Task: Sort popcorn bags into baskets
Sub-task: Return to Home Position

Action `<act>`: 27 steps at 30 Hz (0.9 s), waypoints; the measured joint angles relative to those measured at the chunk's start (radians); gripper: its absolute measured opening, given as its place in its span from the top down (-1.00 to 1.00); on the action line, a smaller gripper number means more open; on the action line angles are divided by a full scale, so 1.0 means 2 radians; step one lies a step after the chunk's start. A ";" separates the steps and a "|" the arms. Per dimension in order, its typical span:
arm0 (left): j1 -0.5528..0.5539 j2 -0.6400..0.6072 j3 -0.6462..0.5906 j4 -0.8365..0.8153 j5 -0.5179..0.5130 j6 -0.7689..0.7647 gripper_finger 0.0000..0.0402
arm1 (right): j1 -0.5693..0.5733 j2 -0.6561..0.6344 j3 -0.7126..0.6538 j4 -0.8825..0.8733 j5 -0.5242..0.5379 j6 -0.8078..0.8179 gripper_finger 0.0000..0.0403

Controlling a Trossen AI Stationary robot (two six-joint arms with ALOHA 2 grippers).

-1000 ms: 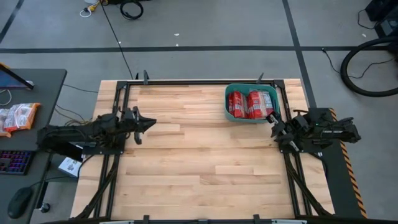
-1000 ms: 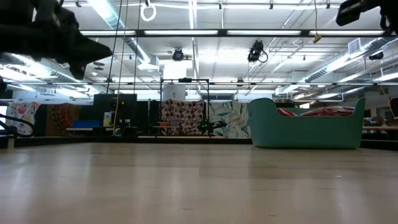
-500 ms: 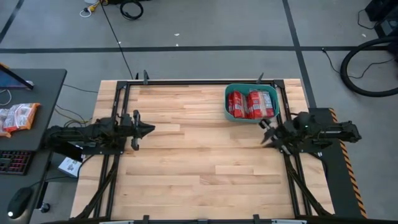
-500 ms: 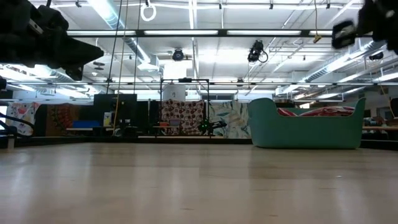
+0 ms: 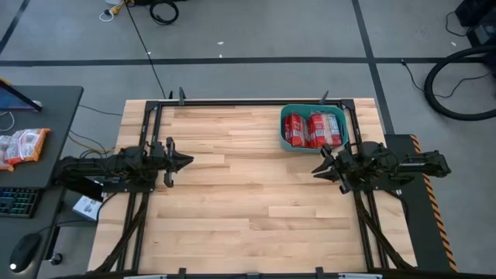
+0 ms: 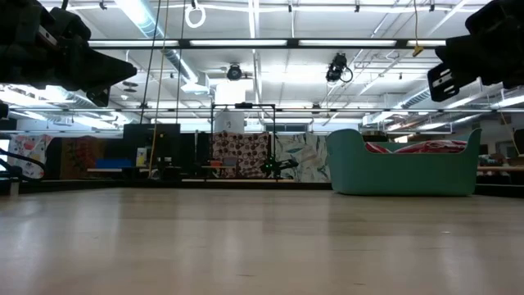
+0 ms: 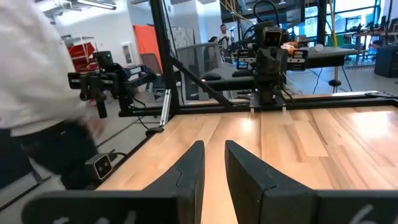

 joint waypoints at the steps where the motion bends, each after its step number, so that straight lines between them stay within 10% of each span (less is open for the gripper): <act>1: 0.000 0.000 0.000 0.000 0.000 0.000 0.81 | 0.000 0.000 0.000 0.000 0.000 0.000 0.66; 27: -0.019 0.000 0.000 0.002 0.000 0.000 0.81 | 0.000 0.000 0.000 0.000 0.000 0.000 0.66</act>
